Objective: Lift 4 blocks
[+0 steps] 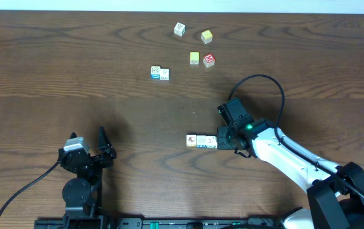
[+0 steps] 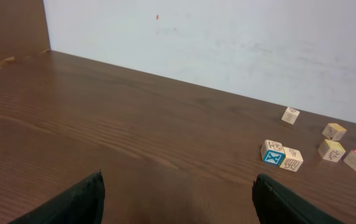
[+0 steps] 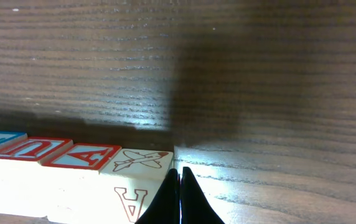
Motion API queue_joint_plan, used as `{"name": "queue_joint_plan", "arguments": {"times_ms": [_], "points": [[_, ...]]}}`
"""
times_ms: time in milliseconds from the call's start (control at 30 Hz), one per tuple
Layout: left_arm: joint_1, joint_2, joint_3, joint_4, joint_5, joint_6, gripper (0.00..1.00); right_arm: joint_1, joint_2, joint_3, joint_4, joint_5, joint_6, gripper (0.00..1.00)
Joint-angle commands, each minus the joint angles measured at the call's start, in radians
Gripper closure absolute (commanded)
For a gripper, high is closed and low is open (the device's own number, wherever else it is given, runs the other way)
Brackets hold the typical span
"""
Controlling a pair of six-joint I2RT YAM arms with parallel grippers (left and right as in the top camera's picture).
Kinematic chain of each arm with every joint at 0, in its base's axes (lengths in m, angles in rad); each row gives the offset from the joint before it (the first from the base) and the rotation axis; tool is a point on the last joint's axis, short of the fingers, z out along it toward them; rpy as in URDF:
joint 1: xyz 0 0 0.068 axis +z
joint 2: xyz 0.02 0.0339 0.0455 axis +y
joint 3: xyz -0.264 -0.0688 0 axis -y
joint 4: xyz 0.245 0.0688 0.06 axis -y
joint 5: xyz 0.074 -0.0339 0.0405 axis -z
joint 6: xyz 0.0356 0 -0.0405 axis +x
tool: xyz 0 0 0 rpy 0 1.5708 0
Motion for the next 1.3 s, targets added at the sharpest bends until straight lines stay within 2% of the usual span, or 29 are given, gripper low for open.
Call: {"name": "queue_joint_plan", "arguments": {"times_ms": [0, 833, 1267], "points": [[0.004, -0.002, -0.024, -0.032, -0.005, 0.002, 0.23, 0.007, 0.008, -0.006, 0.011, 0.015, 0.011, 0.99], [0.004, -0.002, -0.024, -0.032, -0.005, 0.002, 0.24, -0.027, 0.008, -0.006, -0.026, 0.052, 0.015, 0.99], [0.004, -0.002, -0.024, -0.01, -0.073, 0.006, 0.23, -0.044, 0.008, -0.006, -0.076, 0.048, 0.015, 0.99]]}}
